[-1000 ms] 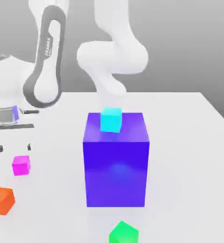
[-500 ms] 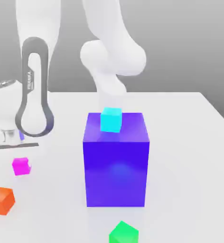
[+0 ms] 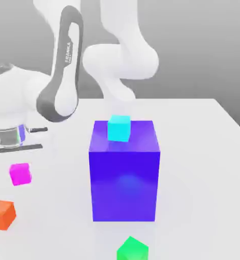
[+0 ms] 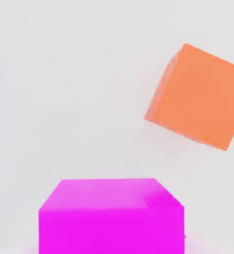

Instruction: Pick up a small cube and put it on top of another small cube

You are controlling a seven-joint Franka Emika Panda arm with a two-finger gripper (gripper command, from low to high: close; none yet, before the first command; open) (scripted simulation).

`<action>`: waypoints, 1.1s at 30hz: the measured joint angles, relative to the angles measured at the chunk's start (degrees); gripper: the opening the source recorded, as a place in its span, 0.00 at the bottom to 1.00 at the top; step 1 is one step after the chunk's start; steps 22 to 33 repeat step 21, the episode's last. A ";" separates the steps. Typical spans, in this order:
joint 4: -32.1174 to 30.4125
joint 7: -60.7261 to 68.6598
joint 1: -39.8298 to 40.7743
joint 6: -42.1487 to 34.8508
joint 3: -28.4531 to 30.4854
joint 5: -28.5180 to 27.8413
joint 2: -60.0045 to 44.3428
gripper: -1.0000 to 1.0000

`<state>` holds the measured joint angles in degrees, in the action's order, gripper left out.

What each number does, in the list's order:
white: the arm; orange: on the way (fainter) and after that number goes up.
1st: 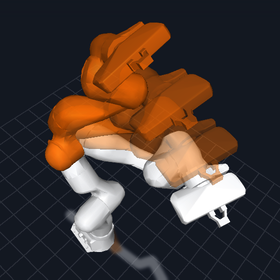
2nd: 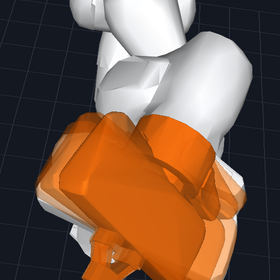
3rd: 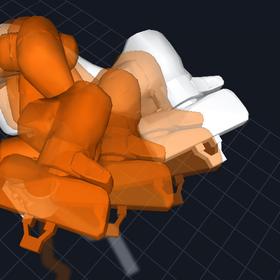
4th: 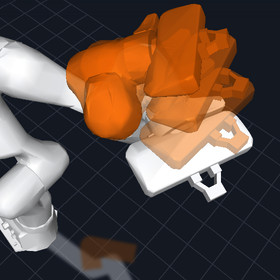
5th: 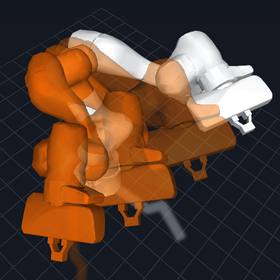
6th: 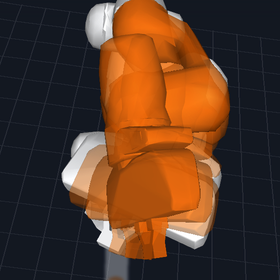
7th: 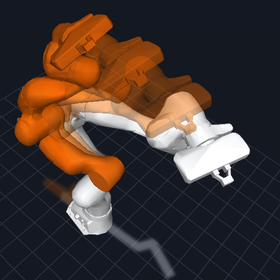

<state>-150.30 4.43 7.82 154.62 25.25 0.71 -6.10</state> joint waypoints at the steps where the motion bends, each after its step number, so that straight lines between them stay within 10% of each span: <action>1: 1.33 -2.53 -1.65 -1.11 -0.96 -0.76 -0.30 0.00; 15: 13.70 -27.58 -18.84 -1.63 -17.63 3.98 -10.60 0.00; 16: 13.86 -27.31 -18.64 0.08 -18.09 4.57 -12.45 1.00; 33: 13.86 -27.31 -18.64 0.08 -18.09 4.57 -12.45 1.00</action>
